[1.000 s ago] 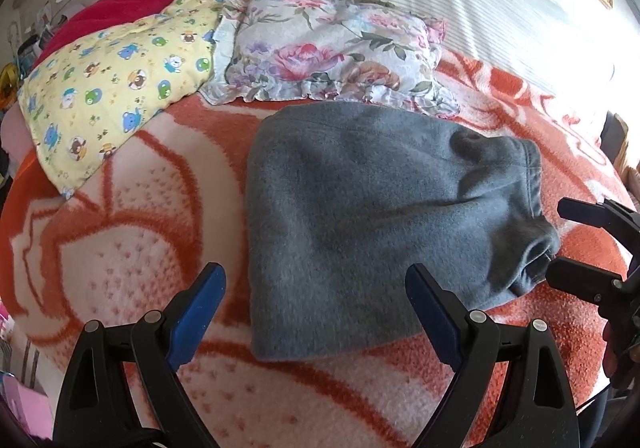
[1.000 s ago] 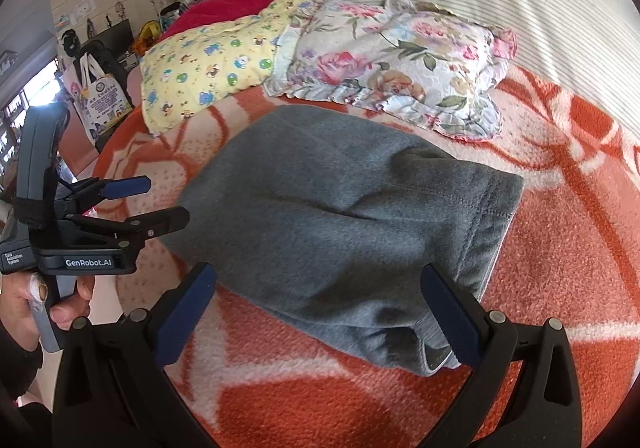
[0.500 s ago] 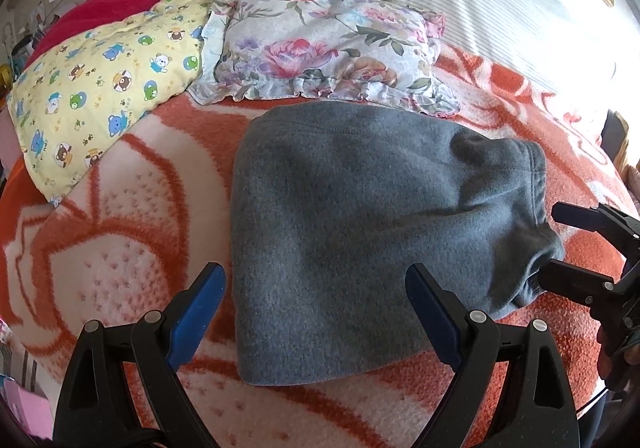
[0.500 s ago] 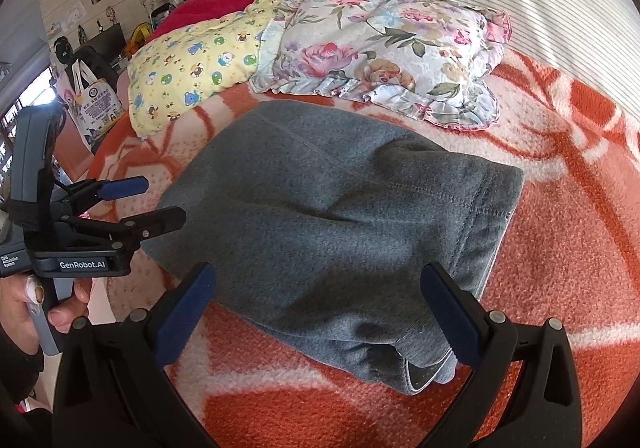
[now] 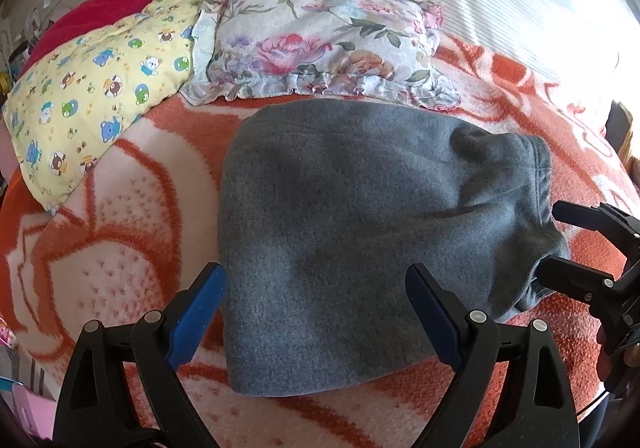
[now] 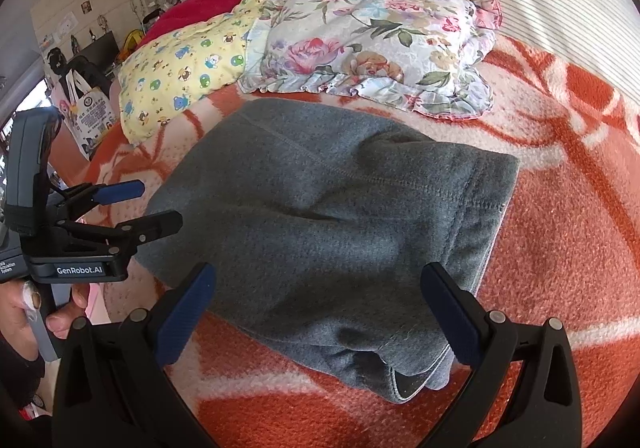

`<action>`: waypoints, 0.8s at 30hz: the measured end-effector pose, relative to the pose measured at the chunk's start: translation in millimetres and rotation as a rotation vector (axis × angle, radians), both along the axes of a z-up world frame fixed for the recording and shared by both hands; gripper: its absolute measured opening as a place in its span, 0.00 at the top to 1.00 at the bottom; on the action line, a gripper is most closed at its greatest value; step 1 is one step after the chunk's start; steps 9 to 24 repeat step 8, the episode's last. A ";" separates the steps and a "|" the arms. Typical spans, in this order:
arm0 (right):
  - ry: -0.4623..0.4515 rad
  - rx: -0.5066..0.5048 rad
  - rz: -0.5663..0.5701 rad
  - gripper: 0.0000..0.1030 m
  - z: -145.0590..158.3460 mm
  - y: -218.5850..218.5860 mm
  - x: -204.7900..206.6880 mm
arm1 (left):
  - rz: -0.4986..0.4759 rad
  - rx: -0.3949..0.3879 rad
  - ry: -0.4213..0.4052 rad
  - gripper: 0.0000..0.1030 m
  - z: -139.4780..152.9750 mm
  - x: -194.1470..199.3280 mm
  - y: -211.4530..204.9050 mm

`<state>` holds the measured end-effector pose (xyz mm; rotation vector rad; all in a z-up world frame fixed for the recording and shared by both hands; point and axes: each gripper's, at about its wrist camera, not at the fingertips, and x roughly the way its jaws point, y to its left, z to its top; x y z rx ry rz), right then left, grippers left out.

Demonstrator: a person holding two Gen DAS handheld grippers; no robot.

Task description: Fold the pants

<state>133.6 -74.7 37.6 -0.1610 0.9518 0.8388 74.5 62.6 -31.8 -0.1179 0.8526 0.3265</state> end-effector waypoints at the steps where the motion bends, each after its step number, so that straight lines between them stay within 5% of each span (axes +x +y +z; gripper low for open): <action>1: -0.001 0.004 -0.001 0.01 1.0 -0.8 -0.2 | -0.002 0.005 -0.002 0.11 1.1 0.1 -1.4; 24: -0.005 0.005 0.002 0.01 5.0 -1.0 -3.0 | -0.008 0.010 0.003 0.11 2.1 2.9 -6.7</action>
